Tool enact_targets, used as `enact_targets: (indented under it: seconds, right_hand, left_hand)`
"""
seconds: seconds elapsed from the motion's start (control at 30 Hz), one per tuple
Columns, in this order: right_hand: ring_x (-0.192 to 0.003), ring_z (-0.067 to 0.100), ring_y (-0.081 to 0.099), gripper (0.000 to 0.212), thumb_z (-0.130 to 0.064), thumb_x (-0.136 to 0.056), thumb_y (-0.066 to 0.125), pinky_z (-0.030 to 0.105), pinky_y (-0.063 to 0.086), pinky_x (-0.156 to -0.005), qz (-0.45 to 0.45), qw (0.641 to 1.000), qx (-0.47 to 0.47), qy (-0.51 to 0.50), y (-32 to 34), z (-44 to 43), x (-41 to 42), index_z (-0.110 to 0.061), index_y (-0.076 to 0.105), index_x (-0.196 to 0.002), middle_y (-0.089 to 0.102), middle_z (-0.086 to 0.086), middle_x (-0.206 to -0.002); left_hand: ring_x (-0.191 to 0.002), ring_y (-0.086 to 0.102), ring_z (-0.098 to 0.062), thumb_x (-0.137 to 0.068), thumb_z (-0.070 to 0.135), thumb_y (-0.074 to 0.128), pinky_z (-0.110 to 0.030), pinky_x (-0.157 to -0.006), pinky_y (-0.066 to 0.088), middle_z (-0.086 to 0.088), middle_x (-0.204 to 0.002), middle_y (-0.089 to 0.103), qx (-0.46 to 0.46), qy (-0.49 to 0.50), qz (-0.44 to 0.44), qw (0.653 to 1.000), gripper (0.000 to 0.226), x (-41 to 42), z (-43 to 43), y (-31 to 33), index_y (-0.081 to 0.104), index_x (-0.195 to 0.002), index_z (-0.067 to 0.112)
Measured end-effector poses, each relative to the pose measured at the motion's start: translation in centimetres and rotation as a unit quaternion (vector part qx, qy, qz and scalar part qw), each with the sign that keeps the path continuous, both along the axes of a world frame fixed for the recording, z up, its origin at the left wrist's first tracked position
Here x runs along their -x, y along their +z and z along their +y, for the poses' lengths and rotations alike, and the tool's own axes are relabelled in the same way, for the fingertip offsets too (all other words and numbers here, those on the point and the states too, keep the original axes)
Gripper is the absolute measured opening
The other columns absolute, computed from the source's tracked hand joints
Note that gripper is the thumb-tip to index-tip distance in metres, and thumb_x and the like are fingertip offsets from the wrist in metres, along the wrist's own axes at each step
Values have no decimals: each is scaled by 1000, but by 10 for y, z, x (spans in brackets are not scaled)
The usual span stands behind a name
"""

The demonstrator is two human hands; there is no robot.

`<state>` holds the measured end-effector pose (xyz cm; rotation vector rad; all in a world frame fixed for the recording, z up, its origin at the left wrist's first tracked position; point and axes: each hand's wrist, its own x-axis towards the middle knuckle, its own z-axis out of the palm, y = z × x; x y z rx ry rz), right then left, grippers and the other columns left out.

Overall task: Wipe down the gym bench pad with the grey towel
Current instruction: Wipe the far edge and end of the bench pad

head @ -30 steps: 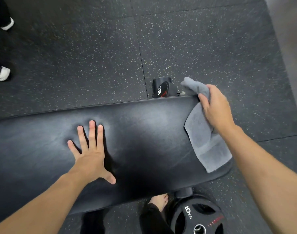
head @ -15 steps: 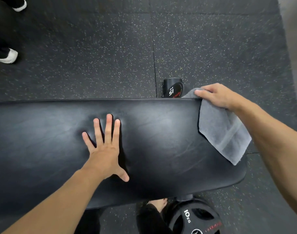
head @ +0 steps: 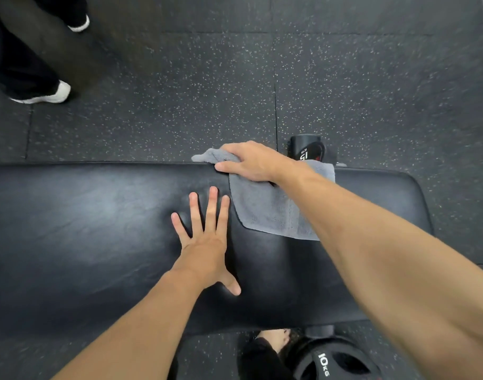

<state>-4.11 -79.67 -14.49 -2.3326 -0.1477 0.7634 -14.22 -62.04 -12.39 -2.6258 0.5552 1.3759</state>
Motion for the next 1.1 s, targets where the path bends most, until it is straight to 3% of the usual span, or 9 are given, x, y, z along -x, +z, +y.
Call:
enact_targets:
  seconds: [0.13,0.2,0.37,0.47,0.53,0.63,0.73,0.87,1.1]
  right_hand:
    - [-100,27,58,35,-46,-100,53,45,46,-94,11,1000,3,-1,2,-25,10,-13,63,-105,65,5,-104]
    - [-117,32,50,37,-44,-100,54,48,39,-104,15,999,38,-2,3,-47,16,-12,65,-116,57,12,-119]
    - [-123,17,49,45,-23,-102,56,31,33,-102,113,990,84,-15,21,-104,41,-29,46,-146,55,-7,-132]
    - [-103,28,53,30,-31,-102,54,40,38,-88,157,965,197,-73,24,-121,51,-18,45,-127,59,9,-117]
    - [-107,29,55,20,-38,-103,50,40,39,-90,153,963,196,-101,22,-125,58,-21,52,-112,63,4,-111]
    - [-133,27,50,46,-55,-102,38,41,34,-113,140,965,174,-140,31,-105,60,-31,57,-136,60,-2,-138]
    - [-145,25,40,57,-58,-103,27,38,24,-118,134,962,182,-152,35,-77,46,-28,56,-142,50,-1,-152]
    - [-133,17,48,51,-58,-102,34,36,29,-115,130,966,128,-184,28,-15,18,-31,63,-134,55,-13,-140]
    - [-127,12,53,35,-43,-101,42,37,32,-116,133,984,8,-119,14,137,-50,-36,70,-121,63,-13,-134]
  left_hand:
    - [-125,-56,-43,-36,68,88,-75,-102,-20,-5,-133,-66,27,2,-10,1000,178,2,4,-1,-57,-127,20]
    - [-126,-55,-42,-35,67,88,-75,-102,-20,-4,-135,-65,41,0,-13,999,178,3,7,-1,-55,-129,21]
    - [-126,-56,-41,-38,68,87,-75,-103,-20,-3,-137,-63,75,-10,-21,997,175,5,14,-5,-51,-135,20]
    - [-131,-52,-39,-46,75,80,-72,-106,-20,-2,-143,-58,102,-37,-43,993,166,5,25,-4,-47,-139,22]
    - [-139,-44,-33,-56,79,72,-71,-113,-13,0,-151,-49,135,-54,-74,987,151,-1,41,-4,-35,-148,26]
    - [-145,-35,-33,-60,80,68,-69,-116,-3,0,-156,-42,154,-27,-129,979,137,-22,80,-1,-18,-155,32]
    - [-146,-30,-40,-47,84,72,-71,-115,1,-1,-158,-38,102,84,-172,976,148,-55,133,5,-17,-155,35]
    - [-143,-35,-39,-30,92,68,-74,-111,-4,4,-153,-48,31,225,-127,965,163,-88,217,6,-33,-147,41]
    - [-133,-49,-42,-34,91,67,-79,-104,-11,3,-139,-62,68,227,-75,969,162,-93,236,-10,-44,-139,38]
